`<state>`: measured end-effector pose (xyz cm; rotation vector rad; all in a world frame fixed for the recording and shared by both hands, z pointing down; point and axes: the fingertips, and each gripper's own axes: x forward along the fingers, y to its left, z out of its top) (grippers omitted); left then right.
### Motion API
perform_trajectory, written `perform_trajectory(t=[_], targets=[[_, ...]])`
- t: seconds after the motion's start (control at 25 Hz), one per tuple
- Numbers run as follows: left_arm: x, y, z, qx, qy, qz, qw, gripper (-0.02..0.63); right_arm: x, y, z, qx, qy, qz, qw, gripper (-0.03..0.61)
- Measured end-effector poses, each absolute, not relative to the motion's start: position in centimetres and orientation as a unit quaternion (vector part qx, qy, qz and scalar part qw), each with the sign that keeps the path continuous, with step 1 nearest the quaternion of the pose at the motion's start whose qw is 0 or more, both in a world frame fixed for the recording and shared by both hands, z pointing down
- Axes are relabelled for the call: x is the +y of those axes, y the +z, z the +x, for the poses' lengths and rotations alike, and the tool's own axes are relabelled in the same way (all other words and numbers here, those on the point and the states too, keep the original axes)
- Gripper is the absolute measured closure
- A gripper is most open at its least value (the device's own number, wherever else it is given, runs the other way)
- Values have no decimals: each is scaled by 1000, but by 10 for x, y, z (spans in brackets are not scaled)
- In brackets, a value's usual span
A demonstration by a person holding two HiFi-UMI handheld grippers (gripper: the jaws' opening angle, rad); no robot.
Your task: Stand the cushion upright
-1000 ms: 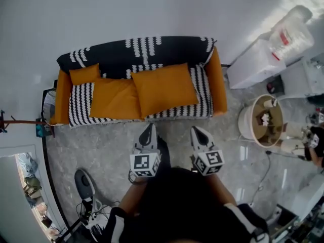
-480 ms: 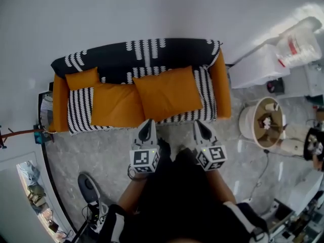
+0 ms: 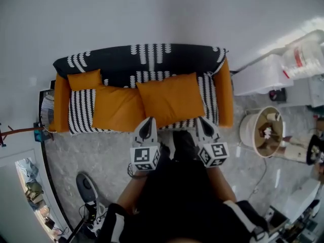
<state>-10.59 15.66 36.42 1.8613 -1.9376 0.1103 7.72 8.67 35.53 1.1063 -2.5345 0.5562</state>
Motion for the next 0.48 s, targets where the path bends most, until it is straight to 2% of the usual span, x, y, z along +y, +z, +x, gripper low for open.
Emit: perform_trajectory(t=[0.48], targets=[[74, 397, -128, -742, 48, 620, 249, 617, -15, 386, 66, -897, 200, 348, 186, 583]])
